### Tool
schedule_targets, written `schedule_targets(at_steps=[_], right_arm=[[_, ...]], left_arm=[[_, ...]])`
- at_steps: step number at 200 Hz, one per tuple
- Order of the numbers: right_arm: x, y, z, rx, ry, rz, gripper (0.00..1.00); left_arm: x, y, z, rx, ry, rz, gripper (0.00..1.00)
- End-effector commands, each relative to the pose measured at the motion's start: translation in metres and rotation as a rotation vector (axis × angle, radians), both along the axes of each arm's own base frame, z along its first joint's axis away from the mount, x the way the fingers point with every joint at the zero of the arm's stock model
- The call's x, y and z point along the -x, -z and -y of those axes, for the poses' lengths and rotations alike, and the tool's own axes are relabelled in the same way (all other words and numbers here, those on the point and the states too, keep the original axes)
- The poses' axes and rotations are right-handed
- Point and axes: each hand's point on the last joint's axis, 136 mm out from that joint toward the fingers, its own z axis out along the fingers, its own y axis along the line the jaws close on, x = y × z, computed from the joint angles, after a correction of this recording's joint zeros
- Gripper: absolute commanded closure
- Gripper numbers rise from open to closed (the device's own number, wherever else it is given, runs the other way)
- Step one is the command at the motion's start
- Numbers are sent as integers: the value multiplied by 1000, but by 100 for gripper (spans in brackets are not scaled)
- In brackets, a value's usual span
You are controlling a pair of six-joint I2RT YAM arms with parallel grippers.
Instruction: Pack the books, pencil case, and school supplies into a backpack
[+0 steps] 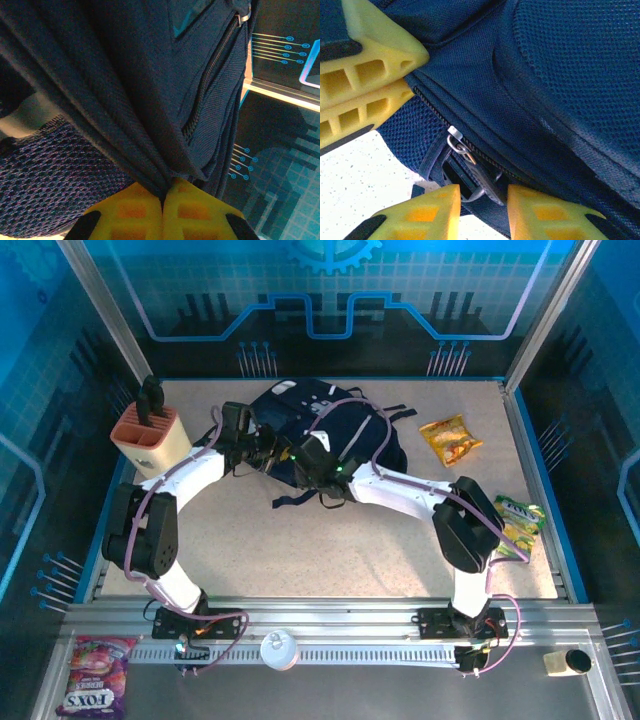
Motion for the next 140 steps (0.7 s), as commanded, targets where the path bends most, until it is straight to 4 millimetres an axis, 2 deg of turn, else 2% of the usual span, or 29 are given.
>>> schedule_targets(at_steps=[1,32,64,94,140], right_arm=[[-21,-5,5,11,38,33,72],[-22,-3,8,30,52,22,81],[-17,2,21,75,75,8,88],[-2,11,48,127,118,-8,90],[27,28,106,187,233,-24,90]], left_arm=[[11,-42,25,91,105,64,100],[12,-41,25,88,109,64,100],[9,-39,22,73,94,66,100],[2,-32,10,46,59,61,100],[-2,-19,-9,20,18,44,100]])
